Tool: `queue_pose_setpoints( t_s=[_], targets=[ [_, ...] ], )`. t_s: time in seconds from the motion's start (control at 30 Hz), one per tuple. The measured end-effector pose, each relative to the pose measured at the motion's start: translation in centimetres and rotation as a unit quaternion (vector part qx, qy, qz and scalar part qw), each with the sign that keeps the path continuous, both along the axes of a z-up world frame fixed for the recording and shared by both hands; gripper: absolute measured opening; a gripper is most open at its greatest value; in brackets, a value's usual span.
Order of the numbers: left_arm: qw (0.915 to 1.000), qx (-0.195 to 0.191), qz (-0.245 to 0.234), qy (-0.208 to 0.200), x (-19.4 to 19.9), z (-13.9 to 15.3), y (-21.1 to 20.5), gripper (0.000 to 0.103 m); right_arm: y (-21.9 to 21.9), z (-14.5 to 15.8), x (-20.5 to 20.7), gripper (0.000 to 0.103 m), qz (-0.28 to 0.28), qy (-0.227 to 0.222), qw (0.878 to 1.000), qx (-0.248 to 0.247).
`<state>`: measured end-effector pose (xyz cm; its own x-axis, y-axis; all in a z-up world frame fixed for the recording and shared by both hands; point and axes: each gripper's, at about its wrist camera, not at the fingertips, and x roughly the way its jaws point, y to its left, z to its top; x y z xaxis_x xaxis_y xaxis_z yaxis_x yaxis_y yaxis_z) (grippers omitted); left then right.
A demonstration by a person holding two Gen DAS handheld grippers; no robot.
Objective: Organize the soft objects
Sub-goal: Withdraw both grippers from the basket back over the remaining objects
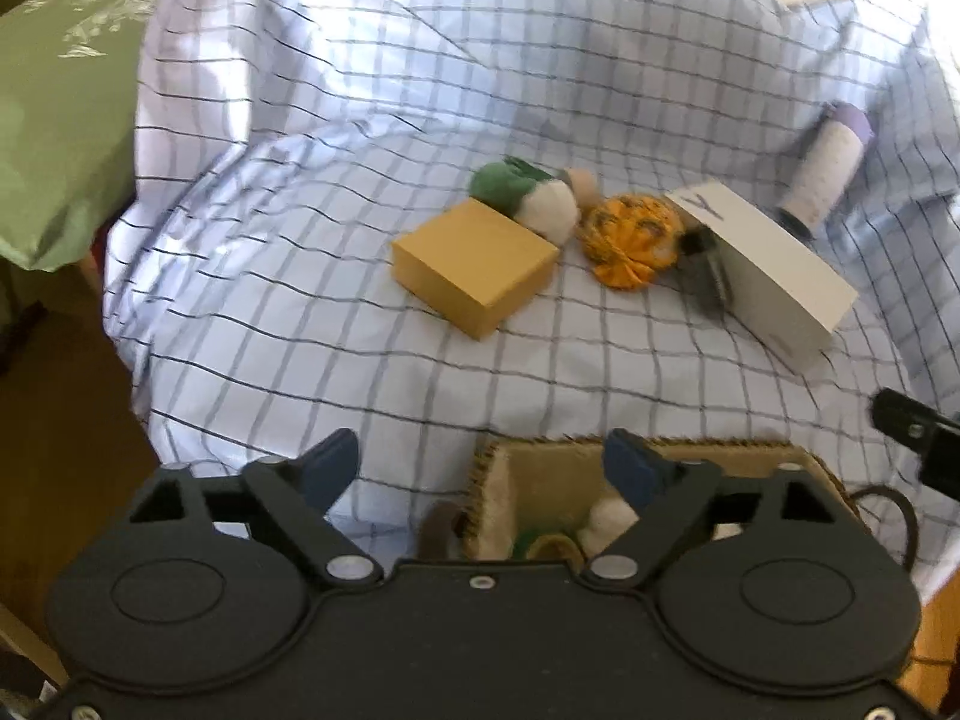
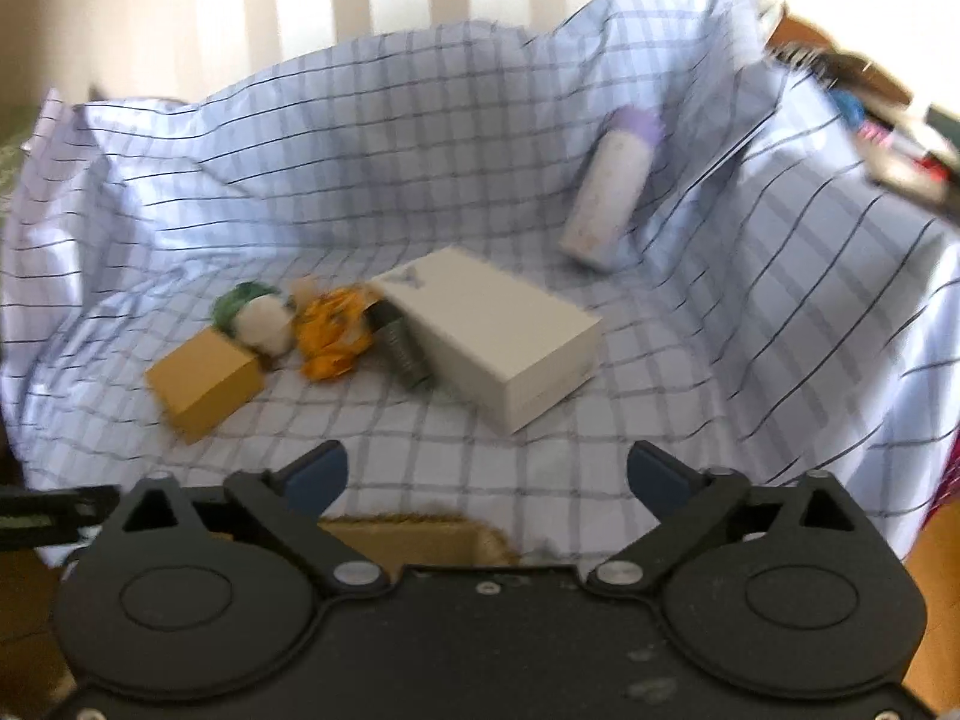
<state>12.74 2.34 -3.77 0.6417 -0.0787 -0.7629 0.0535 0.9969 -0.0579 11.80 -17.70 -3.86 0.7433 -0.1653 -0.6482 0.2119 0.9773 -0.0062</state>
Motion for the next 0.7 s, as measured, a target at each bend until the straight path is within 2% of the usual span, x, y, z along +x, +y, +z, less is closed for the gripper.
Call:
queue_pose_setpoints(
  t_s=[0.2, 0.47, 0.57, 0.7],
  targets=[
    [0.9991, 0.018, 0.033, -0.019, 0.6, -0.1, 1.2, 0.089, -0.9, -0.2, 0.7, 0.102, -0.028, -0.011, 0.999, -0.034],
    [0.9982, 0.04, 0.041, -0.017, 1.7, -1.7, 1.3, 0.089, -1.9, -2.1, 2.4, 0.102, -0.057, -0.006, 0.996, -0.07],
    [0.9981, 0.041, 0.045, -0.014, 2.0, -2.3, 1.3, 0.089, -2.1, -2.5, 3.1, 0.102, -0.066, -0.002, 0.996, -0.067],
    [0.9978, 0.035, 0.055, -0.013, 2.3, -2.5, 1.7, 0.089, -1.9, -2.2, 3.0, 0.102, -0.111, -0.031, 0.986, -0.118]
  ],
)
